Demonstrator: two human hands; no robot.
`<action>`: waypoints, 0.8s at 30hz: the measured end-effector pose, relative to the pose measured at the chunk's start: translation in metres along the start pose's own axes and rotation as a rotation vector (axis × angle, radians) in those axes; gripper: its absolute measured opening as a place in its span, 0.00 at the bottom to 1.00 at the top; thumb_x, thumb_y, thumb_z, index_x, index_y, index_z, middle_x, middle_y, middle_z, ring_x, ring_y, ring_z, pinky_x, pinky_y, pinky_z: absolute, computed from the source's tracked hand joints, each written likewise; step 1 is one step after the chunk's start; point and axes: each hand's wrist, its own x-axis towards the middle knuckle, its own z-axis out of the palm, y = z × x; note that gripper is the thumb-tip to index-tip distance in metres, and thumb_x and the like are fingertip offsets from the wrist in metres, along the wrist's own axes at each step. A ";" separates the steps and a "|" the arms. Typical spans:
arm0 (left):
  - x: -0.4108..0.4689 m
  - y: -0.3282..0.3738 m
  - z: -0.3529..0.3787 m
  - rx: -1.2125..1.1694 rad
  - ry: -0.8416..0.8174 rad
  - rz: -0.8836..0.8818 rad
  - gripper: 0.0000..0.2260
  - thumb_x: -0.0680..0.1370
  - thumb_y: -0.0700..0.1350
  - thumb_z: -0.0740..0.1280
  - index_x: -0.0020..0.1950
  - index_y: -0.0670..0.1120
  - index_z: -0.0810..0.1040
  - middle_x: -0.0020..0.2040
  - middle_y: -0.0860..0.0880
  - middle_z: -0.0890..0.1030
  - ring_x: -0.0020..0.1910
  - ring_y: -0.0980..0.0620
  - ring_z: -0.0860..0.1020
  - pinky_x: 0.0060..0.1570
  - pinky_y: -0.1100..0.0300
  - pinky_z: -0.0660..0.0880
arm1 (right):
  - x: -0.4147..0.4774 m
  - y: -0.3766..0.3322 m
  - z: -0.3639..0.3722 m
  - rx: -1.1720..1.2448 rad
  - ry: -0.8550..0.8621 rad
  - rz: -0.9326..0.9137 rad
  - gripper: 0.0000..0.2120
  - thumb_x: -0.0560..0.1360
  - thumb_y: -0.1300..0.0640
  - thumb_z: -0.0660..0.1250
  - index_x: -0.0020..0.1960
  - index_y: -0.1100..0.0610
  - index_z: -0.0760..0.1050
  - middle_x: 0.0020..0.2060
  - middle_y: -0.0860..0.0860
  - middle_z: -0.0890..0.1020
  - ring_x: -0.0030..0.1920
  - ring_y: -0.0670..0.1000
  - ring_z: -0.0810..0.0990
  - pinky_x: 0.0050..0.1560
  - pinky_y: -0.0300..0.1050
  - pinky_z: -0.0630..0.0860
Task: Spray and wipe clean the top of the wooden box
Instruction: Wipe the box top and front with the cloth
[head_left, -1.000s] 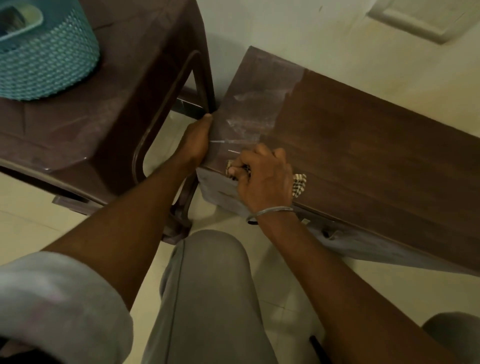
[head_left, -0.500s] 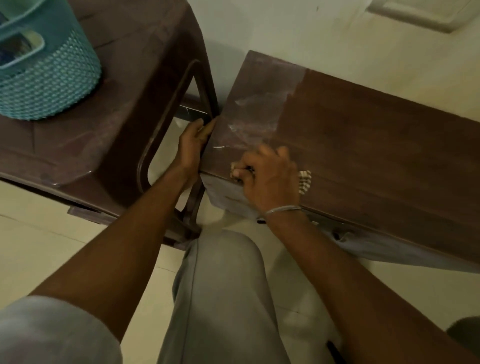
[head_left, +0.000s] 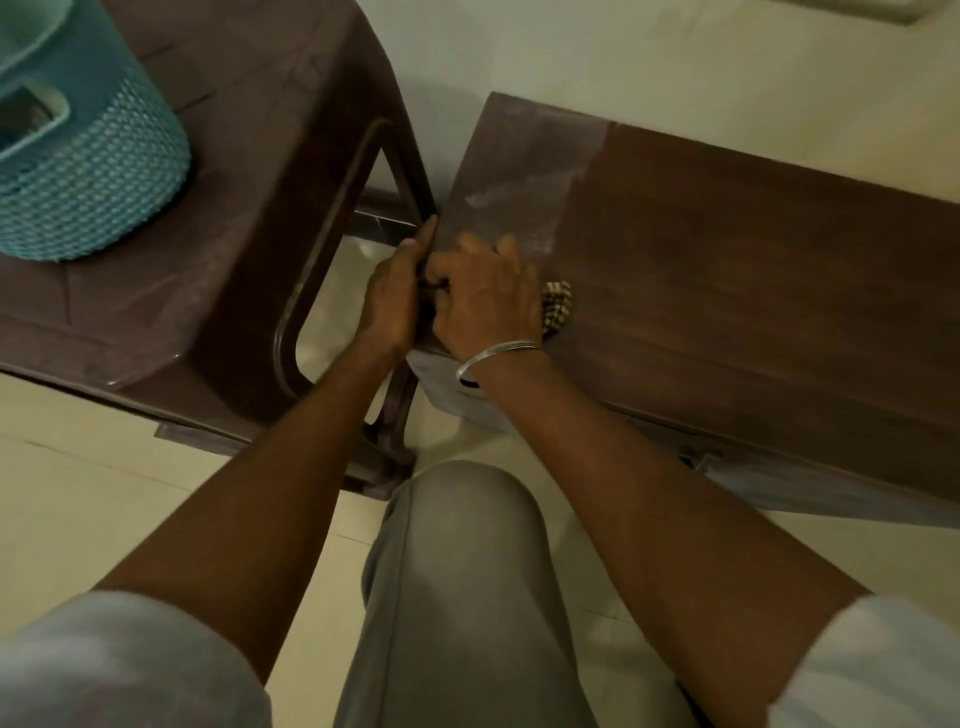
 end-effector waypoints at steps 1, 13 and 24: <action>0.002 0.000 -0.001 0.009 -0.006 -0.003 0.21 0.87 0.52 0.50 0.73 0.49 0.75 0.64 0.47 0.82 0.63 0.52 0.80 0.68 0.53 0.75 | -0.005 0.008 -0.002 0.000 0.004 -0.003 0.05 0.72 0.54 0.69 0.46 0.44 0.78 0.50 0.46 0.76 0.54 0.54 0.71 0.48 0.48 0.68; 0.006 0.001 0.004 0.049 -0.008 0.051 0.22 0.87 0.53 0.47 0.76 0.53 0.71 0.68 0.47 0.78 0.66 0.53 0.77 0.68 0.55 0.72 | -0.013 0.038 -0.008 0.023 0.154 0.125 0.02 0.73 0.49 0.70 0.42 0.46 0.79 0.48 0.45 0.77 0.51 0.54 0.71 0.45 0.48 0.67; 0.002 -0.002 0.002 0.122 0.052 0.105 0.23 0.84 0.55 0.50 0.71 0.52 0.77 0.62 0.51 0.83 0.60 0.58 0.80 0.63 0.58 0.76 | 0.006 0.044 -0.008 -0.009 0.104 0.029 0.02 0.72 0.50 0.70 0.45 0.45 0.80 0.49 0.46 0.77 0.51 0.55 0.72 0.43 0.47 0.66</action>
